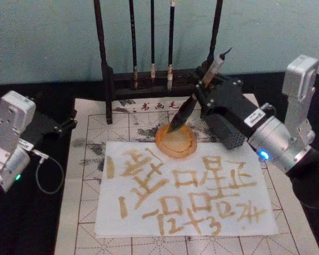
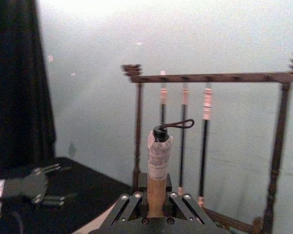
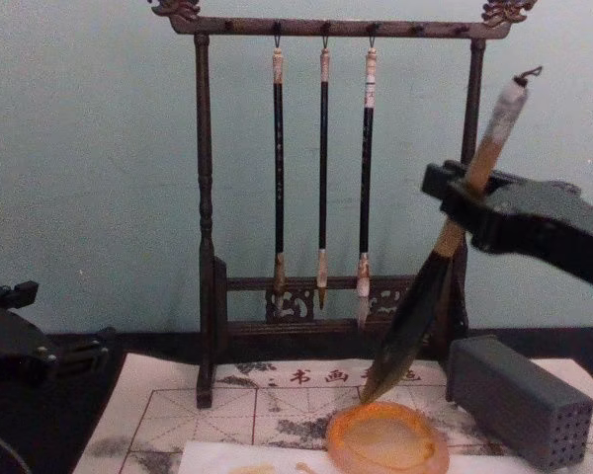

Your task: Pick up the brush from the inkstone, write on the paper, then place the brush back to its original position.

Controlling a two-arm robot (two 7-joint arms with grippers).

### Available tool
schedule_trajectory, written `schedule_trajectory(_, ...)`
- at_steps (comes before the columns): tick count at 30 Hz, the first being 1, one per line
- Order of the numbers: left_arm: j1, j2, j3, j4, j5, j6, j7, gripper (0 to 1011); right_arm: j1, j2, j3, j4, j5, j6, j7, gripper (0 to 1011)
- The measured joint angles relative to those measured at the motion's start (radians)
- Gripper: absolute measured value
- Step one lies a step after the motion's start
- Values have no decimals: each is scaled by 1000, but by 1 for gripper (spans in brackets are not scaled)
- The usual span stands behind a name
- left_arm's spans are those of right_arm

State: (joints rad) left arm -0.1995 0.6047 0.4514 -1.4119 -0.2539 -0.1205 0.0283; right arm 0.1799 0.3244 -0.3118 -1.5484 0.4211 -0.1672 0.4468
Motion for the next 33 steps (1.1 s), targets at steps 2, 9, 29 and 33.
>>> schedule_trajectory(2,0,0,0,0,0,0,0,1001,10,-10,14,5,33,40,-16,179)
schedule_trajectory(9,0,0,0,0,0,0,0,1001,40,-32,59,26,136,164,-69,179)
schedule_trajectory(29,0,0,0,0,0,0,0,1001,101,-96,151,114,401,441,-263,179)
schedule_trajectory(33,0,0,0,0,0,0,0,1001,110,-102,154,131,430,465,-286,179)
